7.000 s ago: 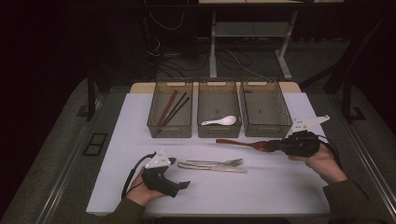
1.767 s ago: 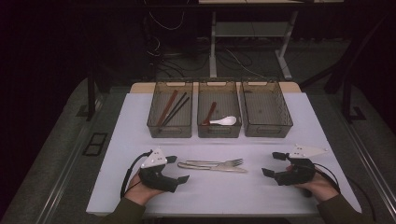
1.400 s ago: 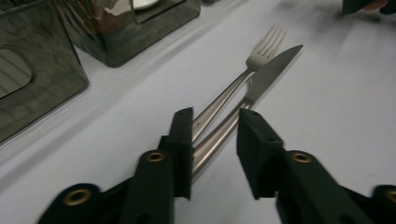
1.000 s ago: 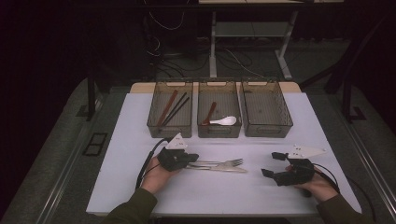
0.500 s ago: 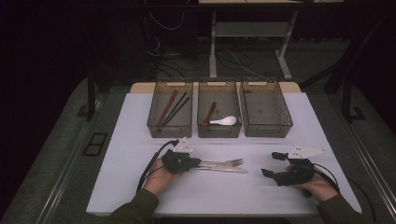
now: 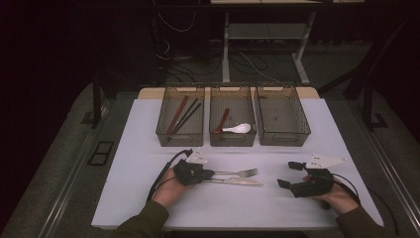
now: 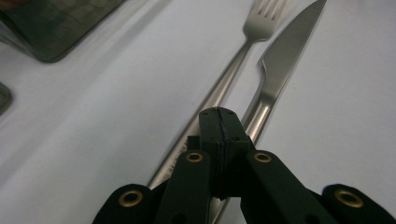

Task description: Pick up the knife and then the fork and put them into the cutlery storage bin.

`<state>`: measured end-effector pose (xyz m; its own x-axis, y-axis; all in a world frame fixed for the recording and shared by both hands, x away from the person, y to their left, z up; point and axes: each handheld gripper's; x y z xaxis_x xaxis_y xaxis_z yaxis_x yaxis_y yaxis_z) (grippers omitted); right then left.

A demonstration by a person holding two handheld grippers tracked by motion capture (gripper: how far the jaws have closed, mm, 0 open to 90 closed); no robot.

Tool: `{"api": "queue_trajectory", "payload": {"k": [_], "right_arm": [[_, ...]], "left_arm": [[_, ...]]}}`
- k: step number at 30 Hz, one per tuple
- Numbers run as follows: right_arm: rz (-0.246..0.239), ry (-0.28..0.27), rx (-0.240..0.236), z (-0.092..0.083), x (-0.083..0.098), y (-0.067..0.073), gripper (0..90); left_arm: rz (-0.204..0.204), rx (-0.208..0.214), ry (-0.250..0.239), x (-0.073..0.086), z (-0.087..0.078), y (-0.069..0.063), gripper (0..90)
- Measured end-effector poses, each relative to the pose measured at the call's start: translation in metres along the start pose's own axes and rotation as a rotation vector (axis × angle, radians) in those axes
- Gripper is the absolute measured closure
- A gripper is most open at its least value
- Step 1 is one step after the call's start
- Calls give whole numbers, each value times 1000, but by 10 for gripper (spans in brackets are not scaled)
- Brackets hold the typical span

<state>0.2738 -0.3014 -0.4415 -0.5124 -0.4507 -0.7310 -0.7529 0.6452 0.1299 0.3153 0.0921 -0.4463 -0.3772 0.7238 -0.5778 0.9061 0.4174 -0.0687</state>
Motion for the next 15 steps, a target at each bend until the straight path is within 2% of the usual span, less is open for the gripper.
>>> {"api": "queue_trajectory", "payload": {"k": [2,5,10,15], "right_arm": [[0,-4,0,-1,0,0,185],[3,-5,0,-1,0,-1,186],[1,-3,-2,-1,0,0,185],[-2,2,-2,0,0,0,186]], "left_arm": [[10,8,13,1,-2,-2,890],[24,-25,34,4,-6,-2,889],[-15,-45,46,17,-17,8,889],[-21,-13,55,22,-21,6,889]]}}
Point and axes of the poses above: each handheld gripper's, and its own axes: z roughly forward along the jaws, x roughly out of its underside, y roughly to its left, and after that the axes turned 9 degrees about y, right-handed
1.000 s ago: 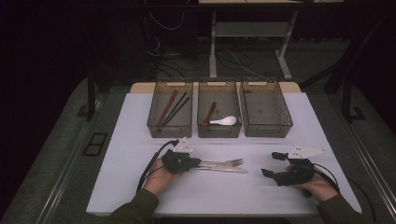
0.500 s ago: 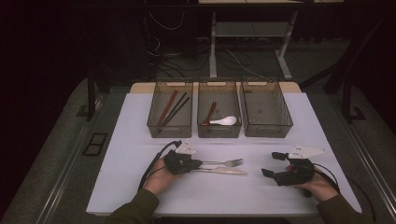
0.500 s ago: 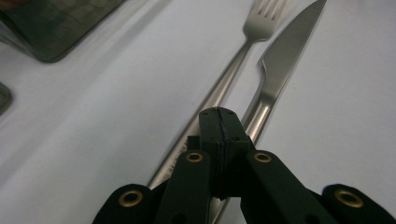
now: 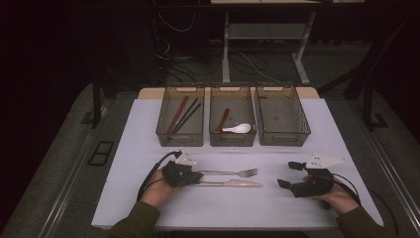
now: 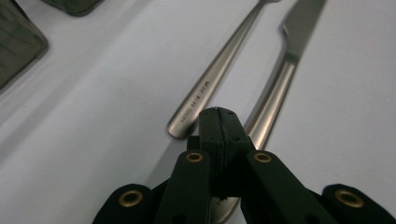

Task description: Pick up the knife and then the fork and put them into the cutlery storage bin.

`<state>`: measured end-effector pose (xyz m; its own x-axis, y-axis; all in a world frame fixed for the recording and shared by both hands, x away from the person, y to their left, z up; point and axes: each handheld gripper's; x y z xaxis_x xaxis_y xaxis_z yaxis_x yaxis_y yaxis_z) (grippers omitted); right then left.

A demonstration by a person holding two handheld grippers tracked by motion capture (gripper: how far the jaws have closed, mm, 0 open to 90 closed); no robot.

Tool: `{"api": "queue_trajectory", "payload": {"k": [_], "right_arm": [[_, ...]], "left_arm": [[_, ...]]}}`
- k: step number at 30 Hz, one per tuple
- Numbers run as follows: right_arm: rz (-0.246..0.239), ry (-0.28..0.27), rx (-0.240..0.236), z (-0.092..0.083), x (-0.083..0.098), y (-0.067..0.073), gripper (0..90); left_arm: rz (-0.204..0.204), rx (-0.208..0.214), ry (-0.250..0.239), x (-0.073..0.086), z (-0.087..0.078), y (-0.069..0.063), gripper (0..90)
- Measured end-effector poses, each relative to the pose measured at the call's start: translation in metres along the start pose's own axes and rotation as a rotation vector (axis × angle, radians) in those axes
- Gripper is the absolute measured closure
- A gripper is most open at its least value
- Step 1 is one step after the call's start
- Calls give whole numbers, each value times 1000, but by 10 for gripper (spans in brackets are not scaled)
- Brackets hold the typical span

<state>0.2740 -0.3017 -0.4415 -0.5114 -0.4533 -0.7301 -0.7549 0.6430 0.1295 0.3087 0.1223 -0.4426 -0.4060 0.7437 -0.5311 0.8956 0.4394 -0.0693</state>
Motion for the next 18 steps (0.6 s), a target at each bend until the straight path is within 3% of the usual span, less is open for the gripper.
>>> {"api": "queue_trajectory", "payload": {"k": [4,8,12,13,14,17,18], "right_arm": [[4,-2,1,-1,0,0,185],[3,1,1,0,0,0,185],[5,-1,2,-1,0,-1,185],[4,-1,1,-1,0,-1,185],[4,-1,1,-1,0,-1,185],[4,-2,1,-1,0,-1,185],[5,-1,1,-1,0,-1,185]], "left_arm": [[25,21,10,4,-3,-4,889],[18,47,18,7,-5,-10,889],[36,64,24,8,-6,-15,889],[22,74,32,8,-7,-18,889],[43,76,40,8,-7,-19,889],[46,76,46,7,-7,-20,888],[28,70,38,7,-7,-21,888]]}}
Point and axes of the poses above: each handheld gripper's, and its own axes: z roughly forward along the jaws, x roughly out of its underside, y roughly to its left, and after that the axes turned 9 degrees about y, right-handed
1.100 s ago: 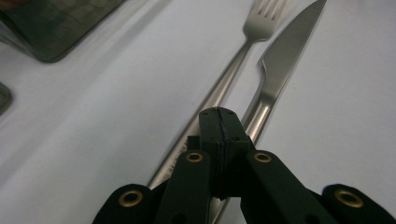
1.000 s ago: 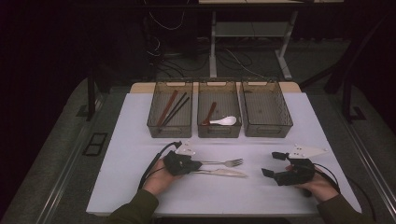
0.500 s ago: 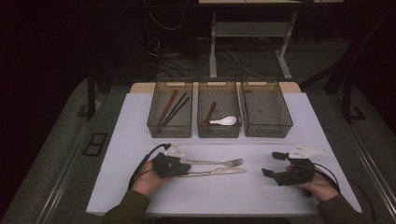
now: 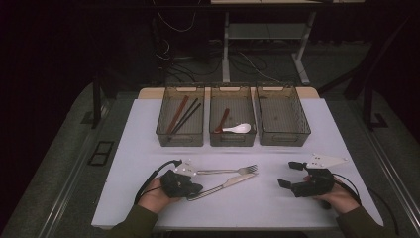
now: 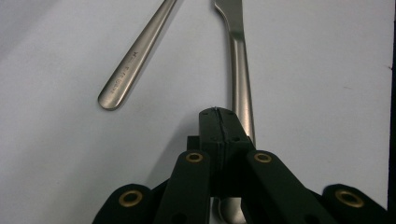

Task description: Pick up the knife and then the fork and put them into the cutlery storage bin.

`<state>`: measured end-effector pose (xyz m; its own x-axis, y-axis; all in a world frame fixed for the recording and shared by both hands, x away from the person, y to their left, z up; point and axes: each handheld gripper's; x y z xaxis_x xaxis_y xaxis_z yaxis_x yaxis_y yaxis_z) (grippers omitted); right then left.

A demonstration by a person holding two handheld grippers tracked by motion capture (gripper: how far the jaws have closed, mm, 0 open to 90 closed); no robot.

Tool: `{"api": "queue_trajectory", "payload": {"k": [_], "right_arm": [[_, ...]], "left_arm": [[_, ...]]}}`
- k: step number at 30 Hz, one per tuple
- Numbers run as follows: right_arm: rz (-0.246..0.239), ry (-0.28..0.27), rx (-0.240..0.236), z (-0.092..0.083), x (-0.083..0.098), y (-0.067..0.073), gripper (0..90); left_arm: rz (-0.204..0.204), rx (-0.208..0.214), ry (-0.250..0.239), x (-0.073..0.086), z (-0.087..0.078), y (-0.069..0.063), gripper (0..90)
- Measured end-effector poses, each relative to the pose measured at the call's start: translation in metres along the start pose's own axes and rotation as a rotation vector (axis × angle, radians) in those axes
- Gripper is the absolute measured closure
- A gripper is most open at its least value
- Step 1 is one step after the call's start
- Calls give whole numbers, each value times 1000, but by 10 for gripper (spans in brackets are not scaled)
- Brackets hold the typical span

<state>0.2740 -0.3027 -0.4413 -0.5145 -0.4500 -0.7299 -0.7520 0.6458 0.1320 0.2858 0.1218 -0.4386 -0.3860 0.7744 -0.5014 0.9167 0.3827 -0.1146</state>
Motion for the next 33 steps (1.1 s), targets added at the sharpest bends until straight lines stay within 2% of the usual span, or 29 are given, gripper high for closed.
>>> {"api": "queue_trajectory", "payload": {"k": [2,3,5,6,8,10,11,13,18,19,22,26,33], "right_arm": [[-1,0,0,0,0,0,185],[-2,-1,1,0,0,0,185],[-2,-2,2,0,0,0,185],[-1,-2,2,0,0,0,186],[0,-1,2,0,0,0,185],[1,1,3,0,0,0,186],[-1,0,4,0,0,0,185],[-2,-1,4,0,0,0,185],[-3,1,5,0,0,0,186],[-3,1,4,0,0,0,185],[-6,0,4,0,0,0,185],[-4,-1,5,0,0,0,185],[-6,3,2,1,0,0,186]], "left_arm": [[-12,-8,-20,-3,-2,0,886],[-35,-4,-34,-5,-3,-2,848],[-40,1,-51,-10,-3,-7,797],[-43,-10,-55,-13,-2,-10,773],[-50,-16,-53,-20,2,-17,728],[-33,-37,-40,-27,9,-21,690],[-44,-40,-35,-28,11,-24,681],[-29,-53,-30,-31,14,-25,672],[-39,-76,-46,-33,20,-28,676],[-25,-79,-38,-33,20,-27,683],[-19,-71,-25,-33,24,-28,705],[-1,-83,-16,-32,25,-30,749],[10,-79,-7,-33,26,-30,777]]}}
Point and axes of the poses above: each handheld gripper's, and its own axes: z roughly forward along the jaws, x roughly out of its underside, y roughly to its left, and after that the axes turned 9 degrees about y, right-handed
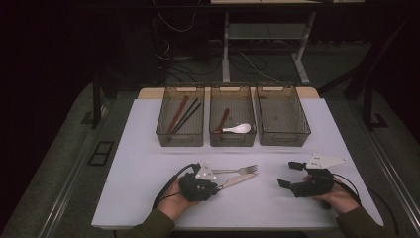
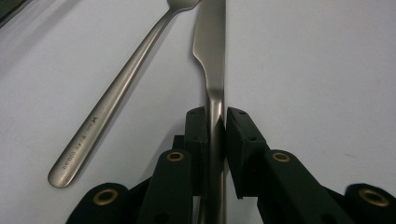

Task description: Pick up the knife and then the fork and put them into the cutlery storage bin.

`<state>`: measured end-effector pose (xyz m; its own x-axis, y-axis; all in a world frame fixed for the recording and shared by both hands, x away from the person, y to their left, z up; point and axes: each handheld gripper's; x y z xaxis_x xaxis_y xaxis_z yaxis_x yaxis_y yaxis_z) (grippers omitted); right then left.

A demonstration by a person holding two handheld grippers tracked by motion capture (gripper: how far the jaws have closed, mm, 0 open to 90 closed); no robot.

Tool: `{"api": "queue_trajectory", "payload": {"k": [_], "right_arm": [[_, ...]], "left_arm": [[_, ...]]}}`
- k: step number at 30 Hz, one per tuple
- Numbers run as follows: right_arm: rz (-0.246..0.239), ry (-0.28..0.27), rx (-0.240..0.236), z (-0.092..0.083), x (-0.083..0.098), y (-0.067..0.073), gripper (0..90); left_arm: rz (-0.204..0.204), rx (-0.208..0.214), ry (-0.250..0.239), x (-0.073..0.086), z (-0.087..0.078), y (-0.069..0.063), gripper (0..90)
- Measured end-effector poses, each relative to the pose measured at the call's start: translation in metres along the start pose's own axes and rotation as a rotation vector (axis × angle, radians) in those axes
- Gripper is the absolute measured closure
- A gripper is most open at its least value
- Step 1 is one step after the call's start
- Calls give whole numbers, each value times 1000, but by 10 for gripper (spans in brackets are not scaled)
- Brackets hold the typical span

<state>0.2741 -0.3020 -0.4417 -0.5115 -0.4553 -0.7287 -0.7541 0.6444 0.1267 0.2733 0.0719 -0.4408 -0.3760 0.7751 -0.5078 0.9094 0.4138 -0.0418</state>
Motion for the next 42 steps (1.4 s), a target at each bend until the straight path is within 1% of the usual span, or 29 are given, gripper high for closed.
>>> {"api": "queue_trajectory", "payload": {"k": [2,3,6,9,13,17,18,20,23,24,25,27,28,30,31,36,37,42], "right_arm": [[0,1,0,1,0,0,185],[-1,1,-1,1,0,0,185],[-3,2,-1,1,0,1,186],[-3,3,-1,1,0,1,185],[-2,0,-3,0,0,0,185],[-2,-1,-3,0,0,0,185],[-1,-2,-3,0,0,0,185],[-1,-3,-3,0,0,0,186],[-1,-3,-5,0,0,0,185],[-2,-3,-5,0,0,0,185],[-1,-3,-6,0,0,0,185],[-1,-3,-6,0,0,0,185],[0,-3,-6,0,0,0,185],[1,-7,-8,0,0,0,185],[2,-5,-9,0,-1,1,185],[10,-7,-15,0,-2,1,185],[11,-5,-16,0,-2,1,185],[9,-5,-18,0,-3,2,185]], "left_arm": [[3,5,0,0,0,0,782],[-4,13,-1,0,0,1,783],[6,14,8,-1,0,2,787],[13,14,0,0,0,1,789],[41,-4,1,0,0,-1,789],[58,-11,8,-1,-1,-2,789],[49,-2,0,0,-1,-2,789],[47,7,-4,0,-1,-2,789],[53,11,-11,0,-1,-3,789],[62,11,-9,0,-2,-3,789],[59,12,-15,-1,-3,-3,789],[67,10,-29,-1,-6,-3,789],[67,9,-44,-2,-7,-3,789],[53,11,-73,-3,-12,-3,788],[57,11,-83,-3,-14,-3,789],[37,22,-138,-6,-20,-1,788],[40,19,-151,-7,-23,0,788],[17,27,-231,-13,-34,4,788]]}}
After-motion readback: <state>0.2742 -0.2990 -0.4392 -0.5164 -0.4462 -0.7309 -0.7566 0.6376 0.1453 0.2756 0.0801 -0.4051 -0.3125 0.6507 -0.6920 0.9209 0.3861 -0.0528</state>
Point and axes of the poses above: each handheld gripper's, and its own axes: z roughly forward along the jaws, x roughly out of its underside, y roughly to its left, and after that the axes turned 9 degrees about y, right-handed
